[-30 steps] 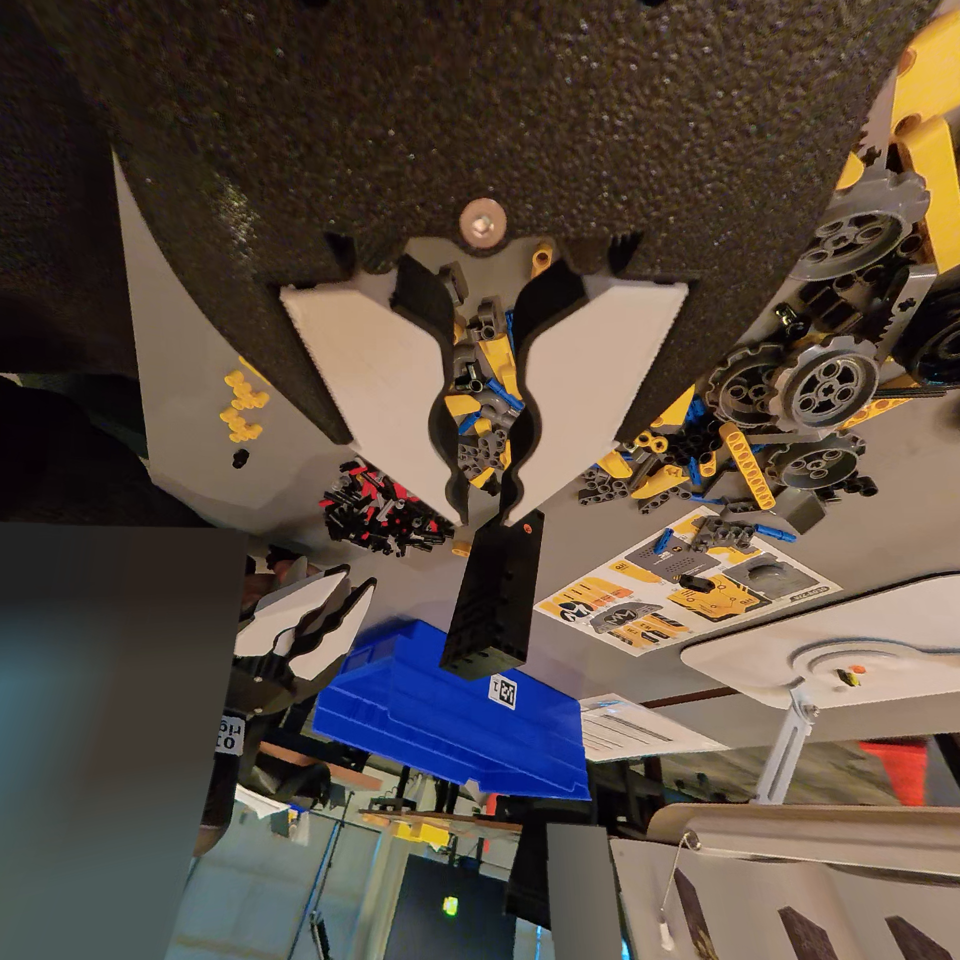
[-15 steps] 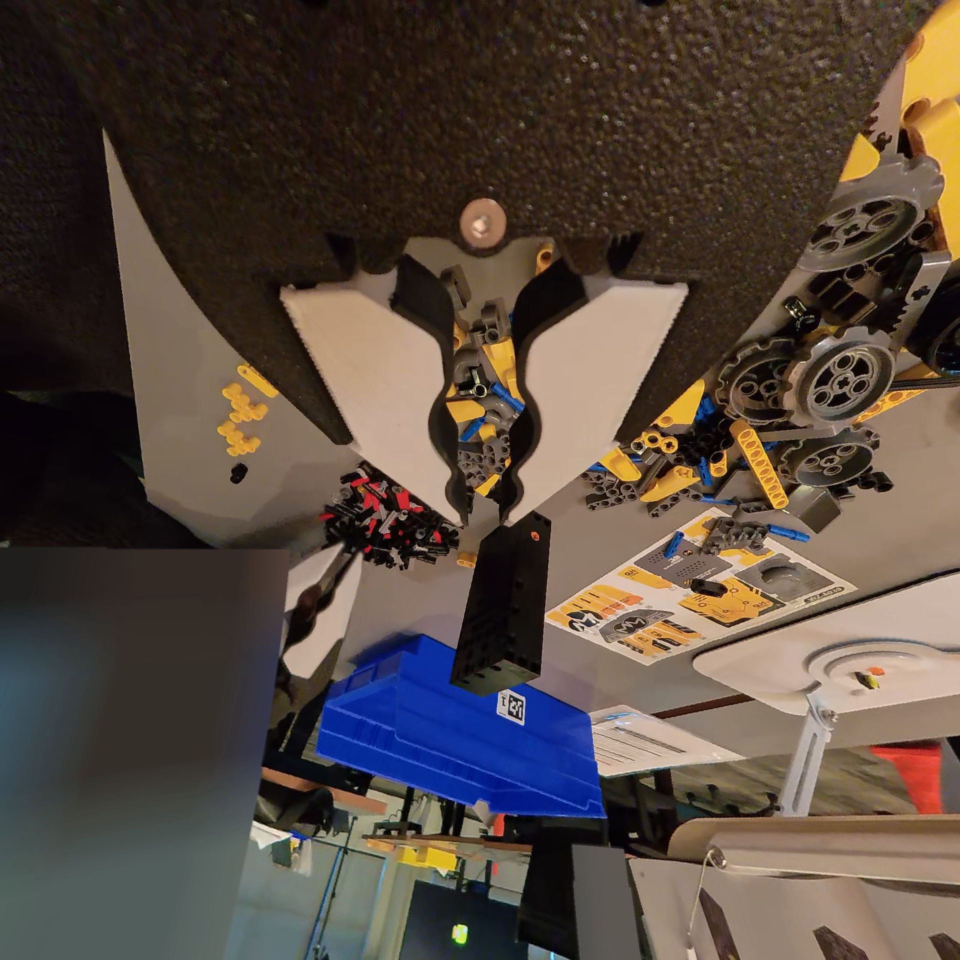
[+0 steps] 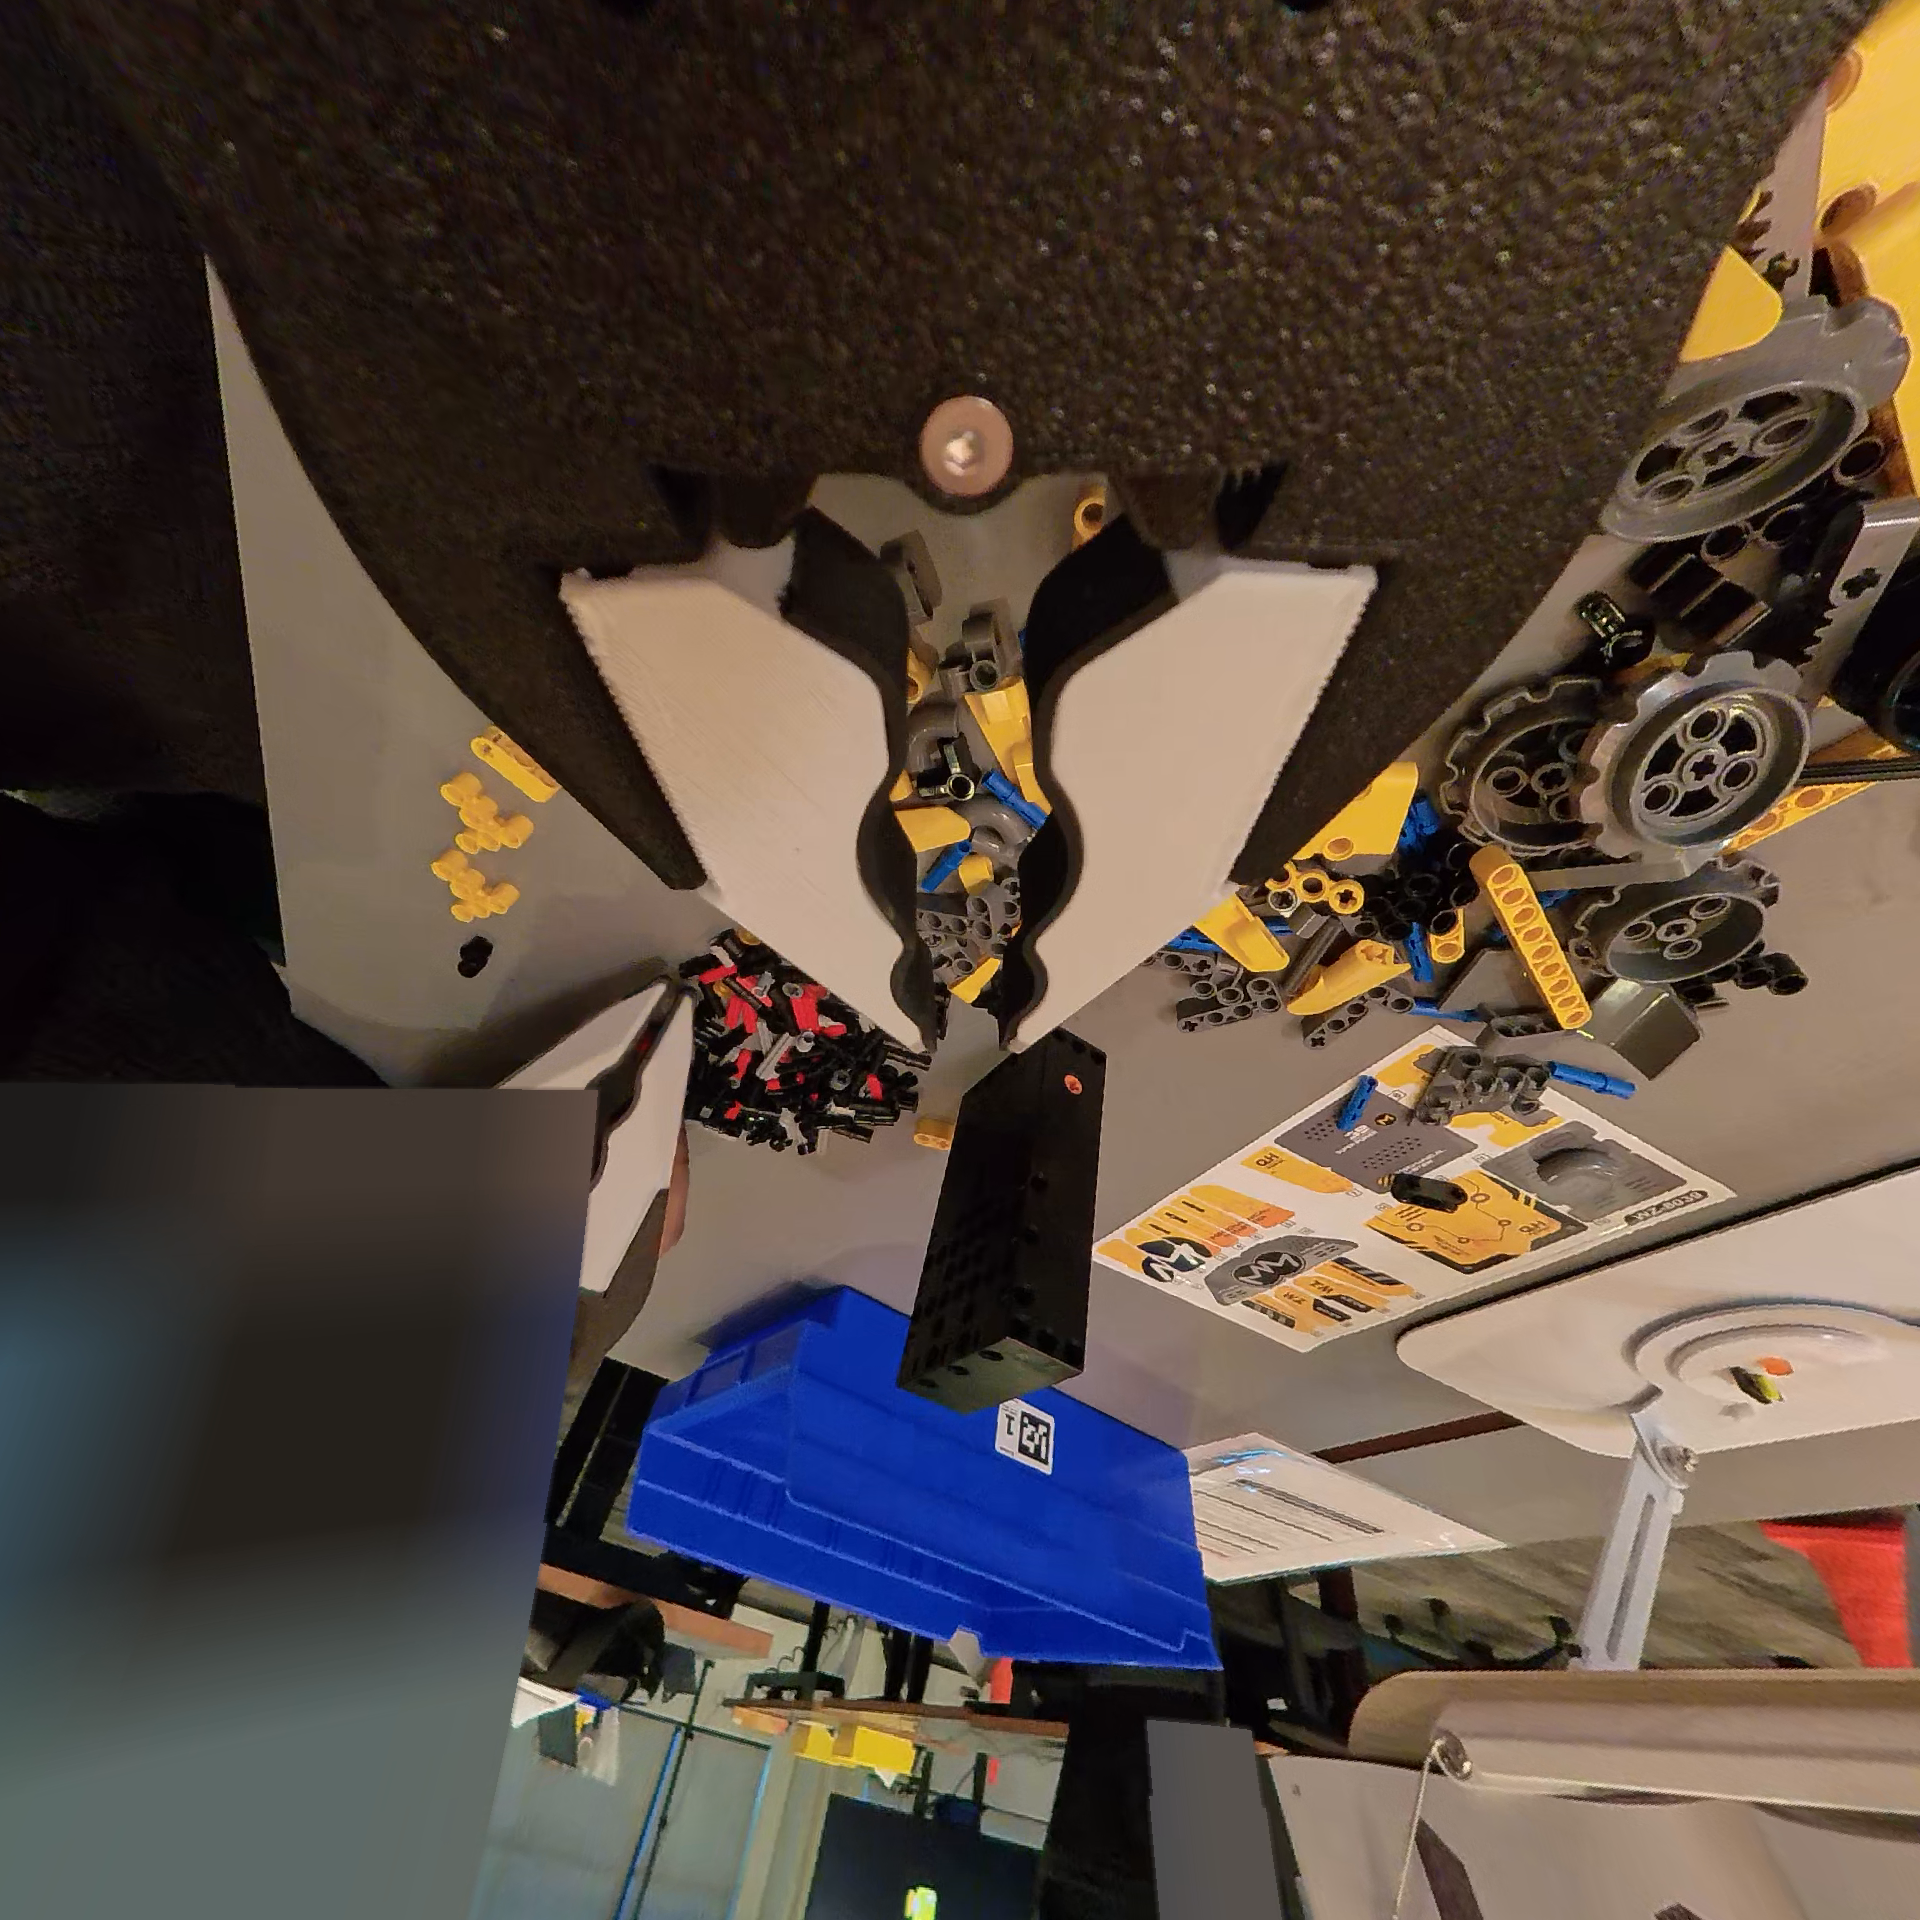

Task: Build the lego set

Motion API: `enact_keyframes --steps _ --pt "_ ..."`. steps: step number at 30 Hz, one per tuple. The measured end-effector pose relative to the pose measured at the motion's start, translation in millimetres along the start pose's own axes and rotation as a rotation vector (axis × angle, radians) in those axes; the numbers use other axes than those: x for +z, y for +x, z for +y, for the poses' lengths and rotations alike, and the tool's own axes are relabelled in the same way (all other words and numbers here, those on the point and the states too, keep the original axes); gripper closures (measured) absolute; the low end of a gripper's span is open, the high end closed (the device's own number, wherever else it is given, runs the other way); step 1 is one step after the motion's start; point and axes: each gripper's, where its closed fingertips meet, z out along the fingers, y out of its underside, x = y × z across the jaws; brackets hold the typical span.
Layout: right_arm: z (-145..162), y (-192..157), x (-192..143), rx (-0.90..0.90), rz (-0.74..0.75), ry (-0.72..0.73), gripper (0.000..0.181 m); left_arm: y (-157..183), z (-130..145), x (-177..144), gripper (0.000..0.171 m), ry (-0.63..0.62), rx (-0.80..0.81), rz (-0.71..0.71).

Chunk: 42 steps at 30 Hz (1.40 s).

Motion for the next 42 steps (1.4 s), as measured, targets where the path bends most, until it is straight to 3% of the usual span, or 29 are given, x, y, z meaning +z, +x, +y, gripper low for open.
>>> enact_keyframes --steps 27,35,42 --pt "12 -1 10 -0.05 0.038 -0.108 0.175 -1 1 1 0.16 -0.005 -0.014 0.004" --pt "-4 -10 -11 -0.033 0.02 -0.018 0.175 -4 0 0 0.16 0.004 -0.035 0.004" --pt "42 -27 -41 0.081 0.073 -0.129 0.175 -4 -1 -1 0.16 0.008 -0.028 -0.003"
